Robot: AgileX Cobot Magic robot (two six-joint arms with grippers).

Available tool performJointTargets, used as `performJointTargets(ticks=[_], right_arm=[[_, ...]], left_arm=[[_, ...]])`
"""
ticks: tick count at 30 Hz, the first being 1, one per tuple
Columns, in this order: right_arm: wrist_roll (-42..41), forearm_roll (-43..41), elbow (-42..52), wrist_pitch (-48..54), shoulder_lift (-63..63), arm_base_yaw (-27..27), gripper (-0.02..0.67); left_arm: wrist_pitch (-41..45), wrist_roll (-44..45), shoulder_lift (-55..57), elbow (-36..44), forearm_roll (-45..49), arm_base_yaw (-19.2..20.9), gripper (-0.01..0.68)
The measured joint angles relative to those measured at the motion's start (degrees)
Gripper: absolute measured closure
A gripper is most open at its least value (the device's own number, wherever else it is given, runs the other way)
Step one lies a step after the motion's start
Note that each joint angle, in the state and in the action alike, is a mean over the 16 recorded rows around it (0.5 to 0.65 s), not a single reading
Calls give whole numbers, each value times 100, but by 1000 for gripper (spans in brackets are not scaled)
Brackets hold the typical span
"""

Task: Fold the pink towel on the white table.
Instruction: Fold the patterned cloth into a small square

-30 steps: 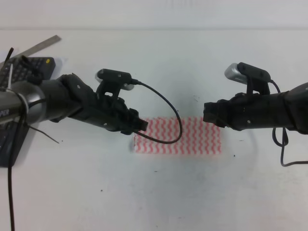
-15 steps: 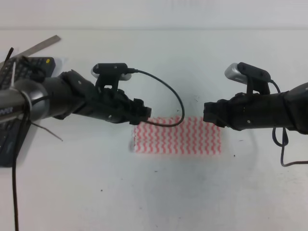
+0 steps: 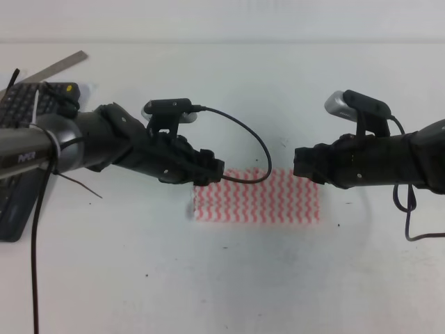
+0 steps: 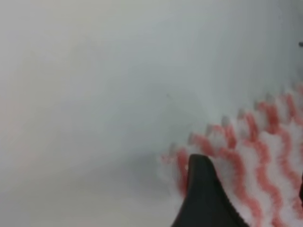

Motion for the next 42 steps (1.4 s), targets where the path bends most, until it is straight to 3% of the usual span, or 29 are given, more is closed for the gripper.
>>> performJointTargets(ticks=[31, 42], right_arm=[[-5, 1, 0, 7, -11, 0, 495], [-18, 1, 0, 3, -11, 0, 496]], left_arm=[[-75, 79, 167, -3, -5, 1, 297], [-99, 280, 173, -3, -5, 1, 415]])
